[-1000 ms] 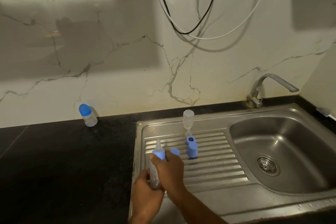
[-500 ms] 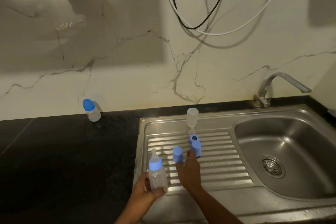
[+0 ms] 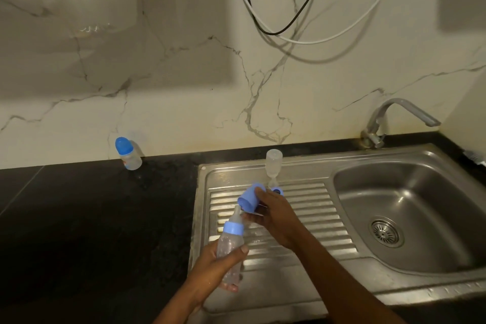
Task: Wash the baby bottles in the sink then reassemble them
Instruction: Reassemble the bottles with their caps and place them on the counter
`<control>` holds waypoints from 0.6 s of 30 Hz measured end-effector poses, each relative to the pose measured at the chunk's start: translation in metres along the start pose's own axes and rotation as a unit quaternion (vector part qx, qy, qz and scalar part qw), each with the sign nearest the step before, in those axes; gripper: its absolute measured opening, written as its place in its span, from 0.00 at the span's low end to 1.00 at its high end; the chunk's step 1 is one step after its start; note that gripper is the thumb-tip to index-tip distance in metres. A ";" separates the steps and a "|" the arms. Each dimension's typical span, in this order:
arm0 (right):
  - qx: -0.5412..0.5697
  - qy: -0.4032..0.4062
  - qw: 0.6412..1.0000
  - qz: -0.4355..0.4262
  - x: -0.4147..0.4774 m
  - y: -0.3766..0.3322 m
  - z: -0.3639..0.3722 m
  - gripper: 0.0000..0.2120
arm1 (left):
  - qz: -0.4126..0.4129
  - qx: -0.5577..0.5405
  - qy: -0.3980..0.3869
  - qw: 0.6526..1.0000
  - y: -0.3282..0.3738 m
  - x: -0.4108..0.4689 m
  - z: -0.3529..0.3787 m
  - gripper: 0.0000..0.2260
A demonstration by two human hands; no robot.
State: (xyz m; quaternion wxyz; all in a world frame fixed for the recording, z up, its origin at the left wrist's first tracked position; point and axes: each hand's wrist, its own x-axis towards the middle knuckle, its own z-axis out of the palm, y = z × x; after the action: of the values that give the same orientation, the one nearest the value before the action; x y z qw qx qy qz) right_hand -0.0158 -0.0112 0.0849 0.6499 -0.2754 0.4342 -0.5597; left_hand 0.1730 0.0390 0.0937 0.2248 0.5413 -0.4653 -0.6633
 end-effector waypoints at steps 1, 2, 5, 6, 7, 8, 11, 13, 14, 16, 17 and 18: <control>-0.004 -0.020 1.000 -0.003 -0.005 -0.007 0.000 0.13 | 0.003 0.006 -0.002 1.000 0.003 -0.001 0.002 0.21; -0.026 -0.041 0.999 -0.003 -0.009 -0.010 0.001 0.14 | 0.008 0.010 -0.001 1.000 0.005 -0.001 0.004 0.18; -0.089 -0.074 0.993 0.013 -0.019 -0.009 0.006 0.15 | 0.035 0.035 0.008 0.999 0.011 -0.001 0.009 0.11; -0.098 -0.075 0.992 0.014 -0.022 -0.009 0.007 0.15 | 0.040 0.044 0.007 0.998 0.013 -0.001 0.009 0.10; -0.099 -0.076 0.992 0.014 -0.025 -0.009 0.008 0.15 | 0.042 0.052 0.006 0.998 0.015 -0.002 0.009 0.10; -0.099 -0.077 0.992 0.013 -0.026 -0.008 0.008 0.15 | 0.044 0.058 0.007 0.997 0.017 -0.002 0.009 0.10; -0.110 -0.076 0.991 0.006 -0.030 -0.008 0.010 0.17 | 0.058 0.062 0.022 0.996 0.016 -0.002 0.006 0.09; -0.120 -0.072 0.990 -0.004 -0.029 -0.006 0.014 0.16 | 0.068 0.062 0.038 0.995 0.016 -0.004 0.005 0.09; -0.131 -0.070 0.989 -0.017 -0.030 -0.006 0.015 0.15 | 0.069 0.060 0.040 0.995 0.016 -0.005 0.006 0.10; -0.149 -0.075 0.985 -0.036 -0.030 -0.008 0.019 0.13 | 0.065 0.052 0.045 0.996 0.018 -0.005 0.006 0.12; -0.154 -0.078 0.984 -0.041 -0.030 -0.009 0.021 0.12 | 0.066 0.053 0.048 0.995 0.020 -0.005 0.005 0.13; -0.157 -0.081 0.983 -0.043 -0.029 -0.009 0.023 0.12 | 0.072 0.059 0.051 0.994 0.020 -0.005 0.002 0.13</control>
State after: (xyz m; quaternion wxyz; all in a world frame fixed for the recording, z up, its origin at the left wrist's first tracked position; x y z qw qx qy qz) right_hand -0.0003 0.0119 0.1109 0.6070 -0.4367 0.4501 -0.4882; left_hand 0.1681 0.0344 0.1130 0.2631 0.5520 -0.5291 -0.5884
